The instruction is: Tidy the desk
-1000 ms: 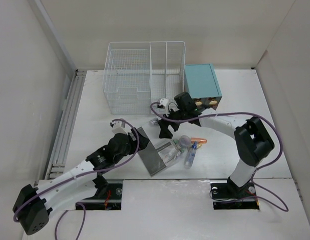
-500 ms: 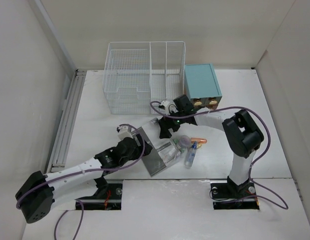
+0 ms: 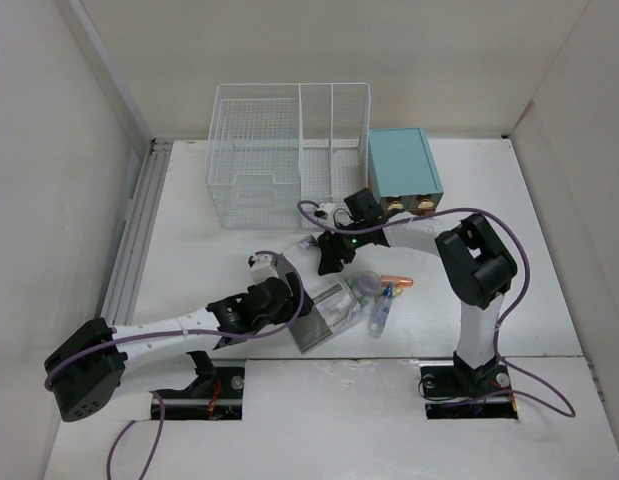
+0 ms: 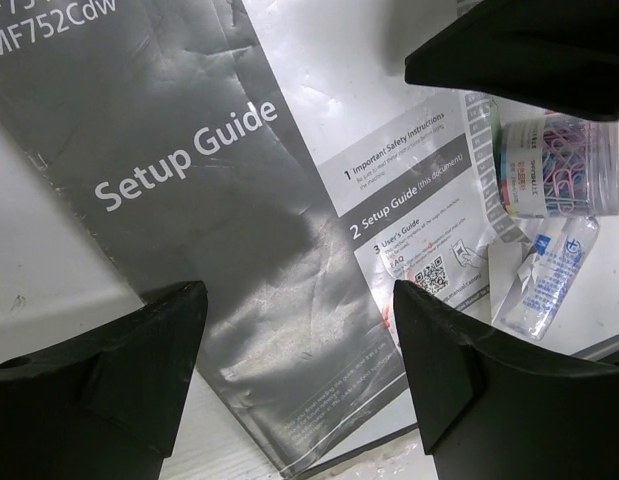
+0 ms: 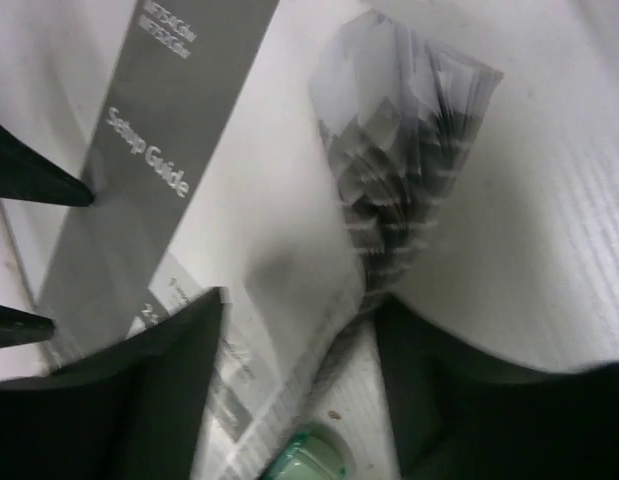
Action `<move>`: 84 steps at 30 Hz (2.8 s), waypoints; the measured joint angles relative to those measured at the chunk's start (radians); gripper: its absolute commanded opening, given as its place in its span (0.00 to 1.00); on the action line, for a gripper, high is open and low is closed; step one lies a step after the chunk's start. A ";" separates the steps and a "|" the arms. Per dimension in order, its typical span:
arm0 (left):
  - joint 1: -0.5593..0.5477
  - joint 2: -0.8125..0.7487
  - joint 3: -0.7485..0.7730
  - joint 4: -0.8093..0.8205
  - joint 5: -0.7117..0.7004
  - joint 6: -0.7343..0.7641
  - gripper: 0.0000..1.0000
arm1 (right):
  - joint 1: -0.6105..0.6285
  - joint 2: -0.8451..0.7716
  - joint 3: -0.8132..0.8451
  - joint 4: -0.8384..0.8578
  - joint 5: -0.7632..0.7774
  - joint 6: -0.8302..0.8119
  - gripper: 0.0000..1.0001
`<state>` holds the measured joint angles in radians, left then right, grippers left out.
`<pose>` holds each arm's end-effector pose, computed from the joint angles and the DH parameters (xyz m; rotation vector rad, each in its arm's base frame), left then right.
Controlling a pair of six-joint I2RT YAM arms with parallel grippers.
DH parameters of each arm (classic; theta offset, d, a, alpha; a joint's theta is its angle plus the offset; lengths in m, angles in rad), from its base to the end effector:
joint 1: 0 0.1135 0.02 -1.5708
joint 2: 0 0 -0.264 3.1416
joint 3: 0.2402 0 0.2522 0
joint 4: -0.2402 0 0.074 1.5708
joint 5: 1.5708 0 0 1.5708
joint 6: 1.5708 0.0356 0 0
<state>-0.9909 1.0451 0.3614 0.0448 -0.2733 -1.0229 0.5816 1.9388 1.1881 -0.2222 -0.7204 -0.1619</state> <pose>0.1189 -0.1639 0.1691 -0.1960 2.3000 -0.8095 0.3144 0.2348 0.1533 -1.1788 2.2245 1.0817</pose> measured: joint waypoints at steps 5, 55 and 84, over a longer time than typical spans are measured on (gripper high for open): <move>-0.002 0.000 0.000 0.000 0.002 -0.012 0.73 | -0.007 0.021 0.017 -0.025 0.000 -0.033 0.27; -0.007 -0.459 -0.239 0.185 0.042 0.076 0.51 | -0.096 0.062 0.335 -1.013 -0.599 -0.961 0.00; -0.018 -0.343 0.298 0.011 0.199 0.580 0.00 | 0.039 -0.607 0.224 -0.433 0.111 -0.370 1.00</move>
<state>-1.0088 0.7021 0.6598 0.0555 -0.0746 -0.4431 0.6201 1.3315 1.4120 -0.6552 -0.6094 -0.5320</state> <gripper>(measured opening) 0.101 0.993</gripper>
